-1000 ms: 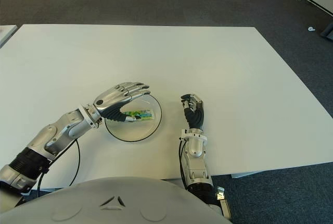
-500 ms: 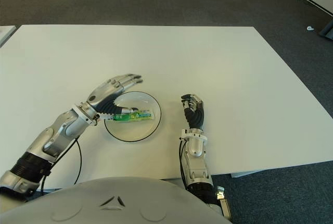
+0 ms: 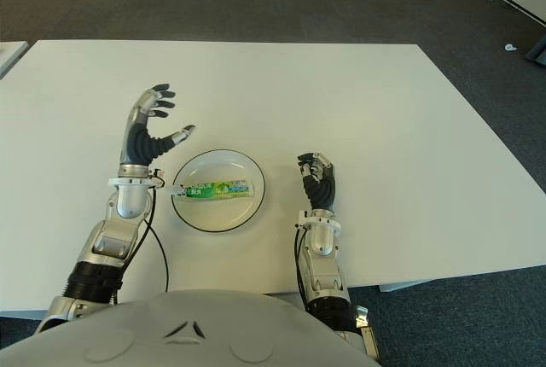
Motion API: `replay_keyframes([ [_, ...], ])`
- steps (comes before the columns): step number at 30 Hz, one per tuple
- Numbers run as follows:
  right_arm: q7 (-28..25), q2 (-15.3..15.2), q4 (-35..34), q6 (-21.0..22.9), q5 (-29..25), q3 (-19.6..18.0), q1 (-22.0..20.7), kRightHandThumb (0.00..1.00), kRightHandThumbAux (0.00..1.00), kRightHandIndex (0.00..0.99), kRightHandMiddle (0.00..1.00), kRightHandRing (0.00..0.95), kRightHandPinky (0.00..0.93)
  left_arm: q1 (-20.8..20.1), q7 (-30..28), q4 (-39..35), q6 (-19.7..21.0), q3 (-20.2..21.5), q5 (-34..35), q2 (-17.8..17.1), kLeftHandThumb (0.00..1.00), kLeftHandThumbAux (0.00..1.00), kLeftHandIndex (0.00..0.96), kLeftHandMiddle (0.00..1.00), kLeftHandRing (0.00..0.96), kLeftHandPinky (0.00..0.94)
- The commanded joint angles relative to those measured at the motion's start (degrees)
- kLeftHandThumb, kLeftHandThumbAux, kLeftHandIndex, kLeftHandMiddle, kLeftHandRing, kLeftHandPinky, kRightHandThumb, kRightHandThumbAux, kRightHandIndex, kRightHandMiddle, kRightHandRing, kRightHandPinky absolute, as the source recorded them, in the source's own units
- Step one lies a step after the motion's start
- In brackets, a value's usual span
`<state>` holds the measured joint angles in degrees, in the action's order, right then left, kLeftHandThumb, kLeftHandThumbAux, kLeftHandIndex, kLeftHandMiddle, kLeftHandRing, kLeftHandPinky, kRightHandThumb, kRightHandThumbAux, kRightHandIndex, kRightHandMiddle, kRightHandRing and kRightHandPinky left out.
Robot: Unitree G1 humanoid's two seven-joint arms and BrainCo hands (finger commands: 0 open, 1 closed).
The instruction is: Put the toothpaste on the table into the plate.
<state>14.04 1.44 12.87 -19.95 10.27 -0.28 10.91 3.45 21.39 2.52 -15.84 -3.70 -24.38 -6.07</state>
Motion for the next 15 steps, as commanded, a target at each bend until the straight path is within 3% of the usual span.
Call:
replay_keyframes([
  [1,0.1,0.4,1.0,-0.8,-0.7,-0.2,-0.7,0.702,0.733,0.425,0.436,0.417,0.418,0.5,1.9,1.6,-1.0,3.5,6.3,3.7,0.061,0.882,0.414,0.455,0.461,0.487],
  [7,0.8,0.8,1.3,-1.4,-0.4,-0.2,-1.1,0.702,0.733,0.425,0.443,0.424,0.429,0.5,0.3,3.7,-3.3,6.4,13.3,6.1,0.071,0.880,0.475,0.515,0.507,0.508],
  [8,1.0,0.8,1.4,-1.4,-0.3,-0.2,-1.2,0.702,0.733,0.425,0.445,0.427,0.433,0.4,-0.2,4.9,-4.4,6.8,14.6,6.3,0.293,0.823,0.457,0.522,0.514,0.511],
  [9,1.1,0.8,1.5,-1.3,-0.3,-0.3,-1.3,0.703,0.733,0.426,0.448,0.431,0.441,0.2,-0.6,5.9,-5.3,7.1,15.5,6.4,0.436,0.787,0.446,0.530,0.521,0.516],
  [12,1.6,0.8,1.8,-1.5,-0.1,-0.5,-1.7,0.703,0.732,0.426,0.455,0.441,0.454,-1.0,-2.4,10.6,-9.0,7.8,18.3,6.4,0.610,0.741,0.435,0.546,0.538,0.527],
  [15,2.0,0.9,2.1,-1.9,0.0,-0.5,-2.0,0.703,0.732,0.426,0.462,0.450,0.457,-2.0,-4.4,13.8,-11.7,8.1,20.2,6.2,0.671,0.725,0.432,0.561,0.554,0.539],
])
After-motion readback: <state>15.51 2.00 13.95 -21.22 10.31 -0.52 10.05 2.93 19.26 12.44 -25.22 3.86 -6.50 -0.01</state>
